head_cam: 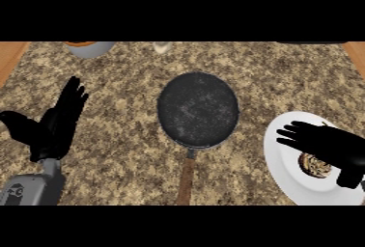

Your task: Pick the cupcake from the plate and place it in the pan

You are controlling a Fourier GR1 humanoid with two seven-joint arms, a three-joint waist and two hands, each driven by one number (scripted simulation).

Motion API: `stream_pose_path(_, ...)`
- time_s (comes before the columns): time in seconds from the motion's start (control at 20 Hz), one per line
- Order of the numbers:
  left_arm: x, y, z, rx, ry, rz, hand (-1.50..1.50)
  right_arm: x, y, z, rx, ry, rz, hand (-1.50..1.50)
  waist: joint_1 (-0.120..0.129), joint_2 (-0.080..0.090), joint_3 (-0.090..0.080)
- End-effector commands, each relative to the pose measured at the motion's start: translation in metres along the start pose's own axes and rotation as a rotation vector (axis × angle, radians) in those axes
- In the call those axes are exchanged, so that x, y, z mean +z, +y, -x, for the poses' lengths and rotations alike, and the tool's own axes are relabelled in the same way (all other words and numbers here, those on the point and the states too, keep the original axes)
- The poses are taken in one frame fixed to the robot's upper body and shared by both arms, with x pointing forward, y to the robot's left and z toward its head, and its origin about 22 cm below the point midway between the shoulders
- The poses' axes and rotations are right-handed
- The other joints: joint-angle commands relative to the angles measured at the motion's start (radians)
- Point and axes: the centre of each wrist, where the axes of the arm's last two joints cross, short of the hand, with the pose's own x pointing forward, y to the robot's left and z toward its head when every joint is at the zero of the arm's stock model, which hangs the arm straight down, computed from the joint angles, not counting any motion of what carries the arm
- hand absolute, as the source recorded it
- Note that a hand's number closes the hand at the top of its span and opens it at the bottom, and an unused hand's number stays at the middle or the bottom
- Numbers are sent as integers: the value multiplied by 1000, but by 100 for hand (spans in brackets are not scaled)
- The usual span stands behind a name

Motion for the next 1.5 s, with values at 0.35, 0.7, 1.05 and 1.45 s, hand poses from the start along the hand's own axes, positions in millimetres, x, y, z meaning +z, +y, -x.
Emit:
stream_pose_path(0.35, -5, 2, -6, 11, -4, -3, 0, -39, 14, -2, 3, -81, -27, 150, 3, 0, 0)
stream_pose_path(0.7, -5, 14, -8, -15, -3, 0, 0, -38, 41, -3, -5, -135, 15, 150, 0, 1, 0)
stream_pose_path(1.05, 2, -2, -5, -3, -4, 15, 0, -34, 34, 7, -65, -136, 102, 150, -1, 0, 0)
stream_pose_path(1.45, 5, 6, -8, -7, 21, -2, 0, -124, -8, -76, -345, 318, 218, 150, -13, -20, -9)
